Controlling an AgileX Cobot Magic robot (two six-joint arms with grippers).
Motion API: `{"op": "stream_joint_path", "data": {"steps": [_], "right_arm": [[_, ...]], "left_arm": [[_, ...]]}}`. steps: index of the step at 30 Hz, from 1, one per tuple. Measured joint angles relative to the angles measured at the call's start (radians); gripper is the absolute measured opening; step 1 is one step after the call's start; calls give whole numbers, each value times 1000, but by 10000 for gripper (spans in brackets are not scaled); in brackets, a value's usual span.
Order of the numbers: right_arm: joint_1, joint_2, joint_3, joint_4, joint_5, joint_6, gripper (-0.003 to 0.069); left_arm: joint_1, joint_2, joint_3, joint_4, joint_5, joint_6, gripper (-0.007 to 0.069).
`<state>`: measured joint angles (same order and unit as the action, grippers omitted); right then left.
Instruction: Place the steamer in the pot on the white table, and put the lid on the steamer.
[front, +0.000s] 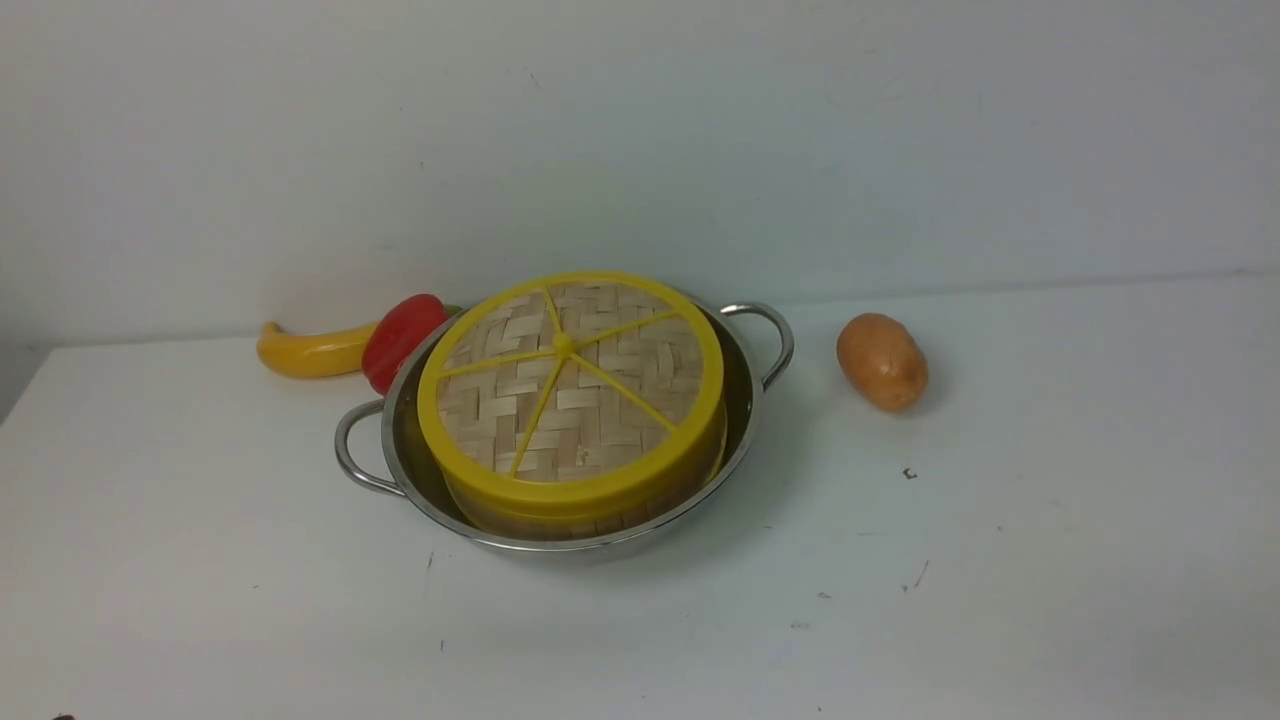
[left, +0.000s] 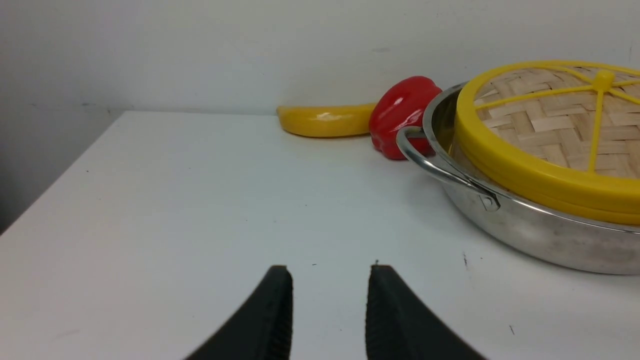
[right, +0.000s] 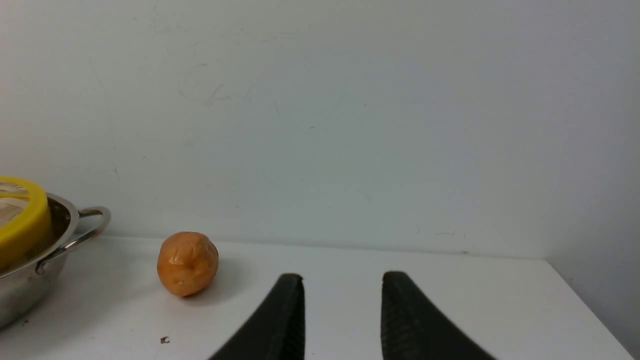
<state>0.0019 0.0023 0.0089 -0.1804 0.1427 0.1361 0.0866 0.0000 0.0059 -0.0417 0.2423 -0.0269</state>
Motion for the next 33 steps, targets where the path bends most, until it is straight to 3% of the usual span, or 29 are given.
{"op": "stream_joint_path", "data": {"steps": [33], "right_arm": [[49,3,0,0,0,0,248]], "left_arm": [[0,0,0,0,-1,1,241]]}}
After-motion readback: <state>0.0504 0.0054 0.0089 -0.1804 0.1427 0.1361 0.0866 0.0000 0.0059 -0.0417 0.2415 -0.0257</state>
